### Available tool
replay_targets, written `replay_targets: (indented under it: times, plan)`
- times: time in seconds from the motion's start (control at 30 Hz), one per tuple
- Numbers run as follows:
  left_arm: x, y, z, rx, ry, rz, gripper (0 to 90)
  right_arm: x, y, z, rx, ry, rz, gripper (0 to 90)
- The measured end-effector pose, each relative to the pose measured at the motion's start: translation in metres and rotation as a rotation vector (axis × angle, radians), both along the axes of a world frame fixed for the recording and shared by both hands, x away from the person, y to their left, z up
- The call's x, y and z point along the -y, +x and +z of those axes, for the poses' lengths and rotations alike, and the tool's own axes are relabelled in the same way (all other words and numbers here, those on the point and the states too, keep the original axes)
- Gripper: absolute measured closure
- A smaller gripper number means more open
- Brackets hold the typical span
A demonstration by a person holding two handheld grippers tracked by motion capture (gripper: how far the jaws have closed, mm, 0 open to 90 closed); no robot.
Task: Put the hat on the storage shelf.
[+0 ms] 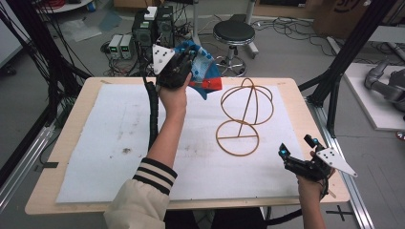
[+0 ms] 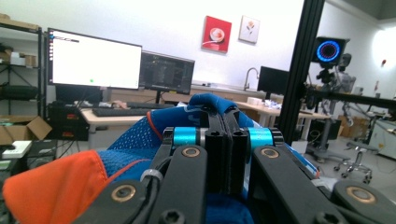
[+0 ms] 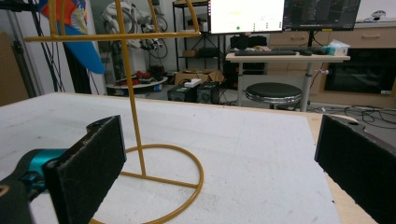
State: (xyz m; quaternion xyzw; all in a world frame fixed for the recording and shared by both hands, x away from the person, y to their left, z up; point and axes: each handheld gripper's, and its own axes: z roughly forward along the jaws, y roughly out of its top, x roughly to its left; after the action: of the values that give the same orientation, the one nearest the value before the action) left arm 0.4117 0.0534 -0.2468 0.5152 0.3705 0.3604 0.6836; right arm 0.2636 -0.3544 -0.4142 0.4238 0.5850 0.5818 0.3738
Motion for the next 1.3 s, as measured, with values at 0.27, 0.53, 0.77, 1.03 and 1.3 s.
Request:
replay_targets:
  times: [0.27,0.53,0.77,1.03,1.3]
  plan:
    - [0.02,0.008,0.023,0.034,-0.003,0.007,89.1,0.0,-0.001,0.0,-0.001,0.005,0.006,1.7]
    - [0.048,0.018,0.04,0.044,0.013,0.014,89.1,0.0,-0.002,0.0,0.001,0.011,0.007,1.7]
    - [0.069,0.022,0.051,0.056,0.015,0.022,89.1,0.003,-0.006,0.001,0.008,0.005,0.007,1.7]
    - [0.092,0.027,0.06,0.067,0.018,0.024,89.1,0.007,-0.017,0.002,0.011,-0.014,0.0,1.7]
    - [0.115,0.029,0.061,0.058,0.008,-0.015,89.1,0.015,-0.029,0.002,0.009,-0.013,-0.017,1.7]
